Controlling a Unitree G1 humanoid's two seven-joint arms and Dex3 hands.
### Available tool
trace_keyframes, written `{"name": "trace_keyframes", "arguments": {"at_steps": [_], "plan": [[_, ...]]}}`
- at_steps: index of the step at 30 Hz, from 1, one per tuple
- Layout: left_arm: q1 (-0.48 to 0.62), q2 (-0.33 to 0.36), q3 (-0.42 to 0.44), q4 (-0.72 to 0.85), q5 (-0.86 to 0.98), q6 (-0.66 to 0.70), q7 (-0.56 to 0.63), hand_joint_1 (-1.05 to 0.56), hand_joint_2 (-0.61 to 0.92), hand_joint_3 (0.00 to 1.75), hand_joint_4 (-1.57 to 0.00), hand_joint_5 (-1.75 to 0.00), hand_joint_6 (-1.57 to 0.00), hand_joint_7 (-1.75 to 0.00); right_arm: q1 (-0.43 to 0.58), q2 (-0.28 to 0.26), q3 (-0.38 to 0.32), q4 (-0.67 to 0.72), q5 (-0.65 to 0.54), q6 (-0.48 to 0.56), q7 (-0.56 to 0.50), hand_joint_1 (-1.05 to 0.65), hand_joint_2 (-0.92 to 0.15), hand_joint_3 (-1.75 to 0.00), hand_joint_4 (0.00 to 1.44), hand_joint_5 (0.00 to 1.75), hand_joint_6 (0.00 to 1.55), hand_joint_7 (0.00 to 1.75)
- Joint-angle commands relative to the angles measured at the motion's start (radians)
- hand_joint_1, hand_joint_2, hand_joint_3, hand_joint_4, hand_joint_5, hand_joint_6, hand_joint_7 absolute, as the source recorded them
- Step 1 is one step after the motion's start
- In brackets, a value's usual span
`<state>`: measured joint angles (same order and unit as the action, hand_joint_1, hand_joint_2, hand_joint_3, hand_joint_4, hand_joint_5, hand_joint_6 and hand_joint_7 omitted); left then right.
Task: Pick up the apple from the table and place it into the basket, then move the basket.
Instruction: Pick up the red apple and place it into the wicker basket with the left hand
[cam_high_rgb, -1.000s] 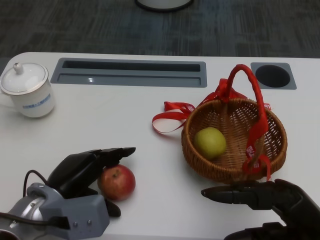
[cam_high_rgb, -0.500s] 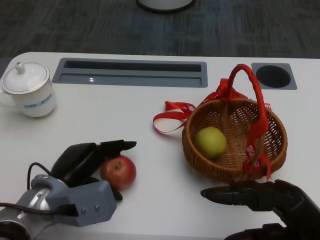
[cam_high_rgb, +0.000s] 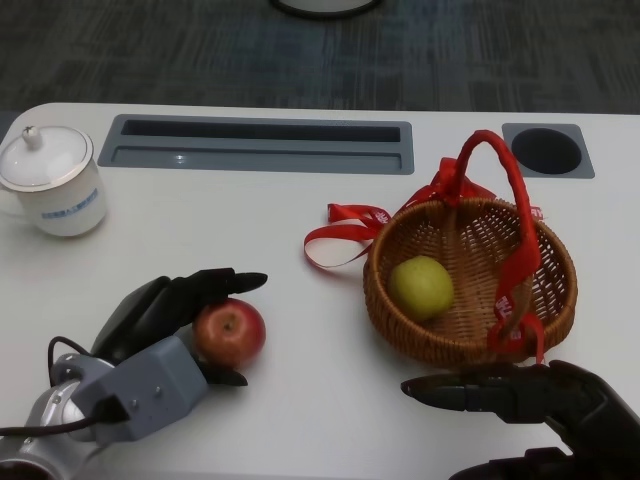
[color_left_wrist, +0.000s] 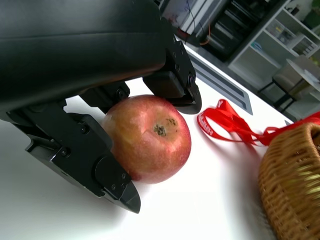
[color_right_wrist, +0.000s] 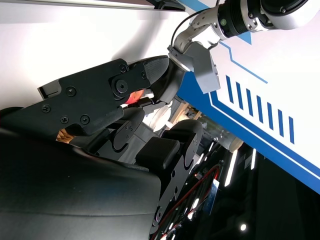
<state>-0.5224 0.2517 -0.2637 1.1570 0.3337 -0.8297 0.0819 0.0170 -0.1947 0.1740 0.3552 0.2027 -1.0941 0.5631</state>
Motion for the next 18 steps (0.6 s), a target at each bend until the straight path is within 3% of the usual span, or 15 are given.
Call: {"name": "trace_keyframes", "arguments": {"at_steps": [1, 9, 18], "plan": [[0.050, -0.019, 0.034, -0.039, -0.084, -0.029, -0.133, -0.14, 0.79, 0.00, -1.31, -0.02, -1.14, -0.01, 0.001, -0.010, -0.002, 0.009, 0.014, -0.002, 0.000, -0.25, -0.82, 0.00, 0.85, 0.00, 0.78, 0.00], [0.155, -0.066, 0.145, -0.250, -0.354, 0.060, -0.448, -0.14, 0.81, 0.01, -1.30, -0.01, -1.11, 0.00, -0.007, -0.011, -0.001, 0.017, 0.007, -0.009, 0.002, -0.24, -0.82, 0.00, 0.83, 0.00, 0.78, 0.00], [0.224, -0.072, 0.173, -0.534, -0.353, 0.143, -0.454, -0.14, 0.81, 0.00, -1.32, -0.01, -1.12, 0.00, -0.005, -0.006, -0.002, 0.016, -0.002, -0.005, -0.004, -0.26, -0.82, 0.00, 0.84, 0.00, 0.78, 0.00]]}}
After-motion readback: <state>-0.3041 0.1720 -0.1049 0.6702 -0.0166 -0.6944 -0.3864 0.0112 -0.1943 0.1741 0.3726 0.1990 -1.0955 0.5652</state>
